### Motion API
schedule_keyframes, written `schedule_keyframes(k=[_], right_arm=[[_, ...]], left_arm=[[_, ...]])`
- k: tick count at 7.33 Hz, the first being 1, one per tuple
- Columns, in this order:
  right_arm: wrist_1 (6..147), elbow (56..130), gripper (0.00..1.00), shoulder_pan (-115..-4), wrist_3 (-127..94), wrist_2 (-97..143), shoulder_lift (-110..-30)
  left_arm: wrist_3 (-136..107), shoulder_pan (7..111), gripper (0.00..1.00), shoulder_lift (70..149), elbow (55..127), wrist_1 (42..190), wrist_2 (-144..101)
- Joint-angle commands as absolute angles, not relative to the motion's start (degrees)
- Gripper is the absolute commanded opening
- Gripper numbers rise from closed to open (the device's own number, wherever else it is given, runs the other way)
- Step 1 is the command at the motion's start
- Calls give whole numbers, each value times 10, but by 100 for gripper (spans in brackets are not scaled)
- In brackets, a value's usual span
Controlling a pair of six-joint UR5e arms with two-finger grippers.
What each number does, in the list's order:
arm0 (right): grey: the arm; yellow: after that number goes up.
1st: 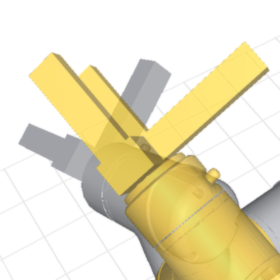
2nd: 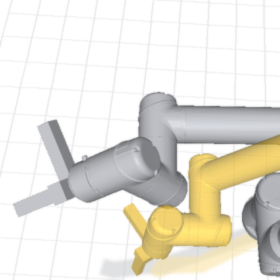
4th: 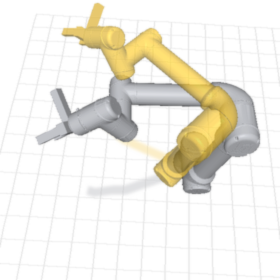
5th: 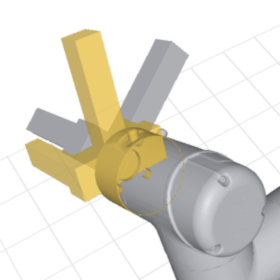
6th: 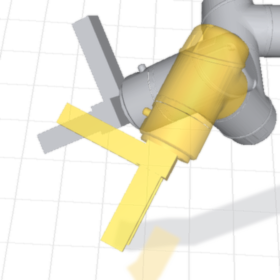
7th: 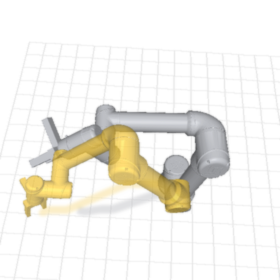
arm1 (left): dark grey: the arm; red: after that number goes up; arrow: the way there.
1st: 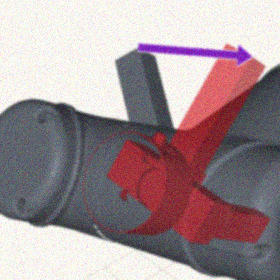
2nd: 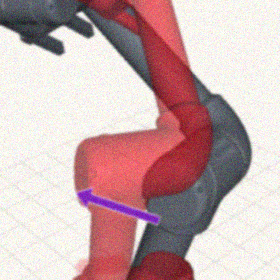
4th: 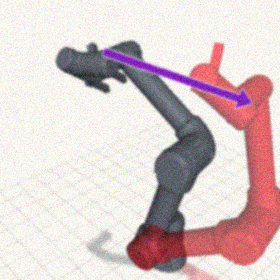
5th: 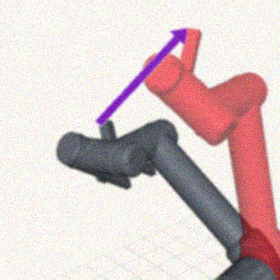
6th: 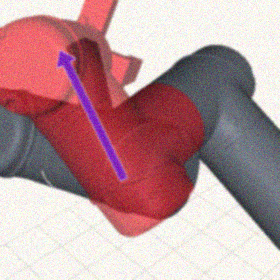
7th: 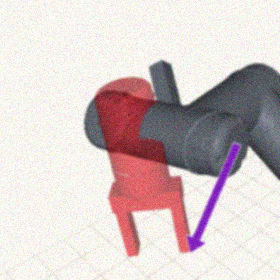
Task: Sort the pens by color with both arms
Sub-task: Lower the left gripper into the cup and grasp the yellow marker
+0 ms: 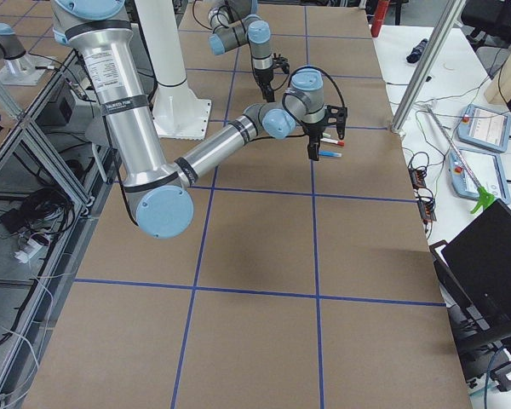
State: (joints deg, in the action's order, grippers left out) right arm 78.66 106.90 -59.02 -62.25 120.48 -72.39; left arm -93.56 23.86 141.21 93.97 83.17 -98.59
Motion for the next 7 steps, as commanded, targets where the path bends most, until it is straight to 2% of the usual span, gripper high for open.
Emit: schedule_keyframes(k=[1,3,5,6,7], right_arm=[[785,1067,98,-590,-623,1198,-724],[785,1067,98,-590,-622,1198,-724],[784,1067,98,-591,-622,1198,-726],[784,1068,98,-591,-622,1198,-727],[784,1068,98,-591,-621,1198,-729]], left_arm=[[-935,234,76,1412,933,832,-981],[-935,229,71,1412,930,832,-981],[-935,229,47,1413,930,832,-981],[-935,229,39,1413,930,832,-981],[-935,229,23,1413,931,832,-981]])
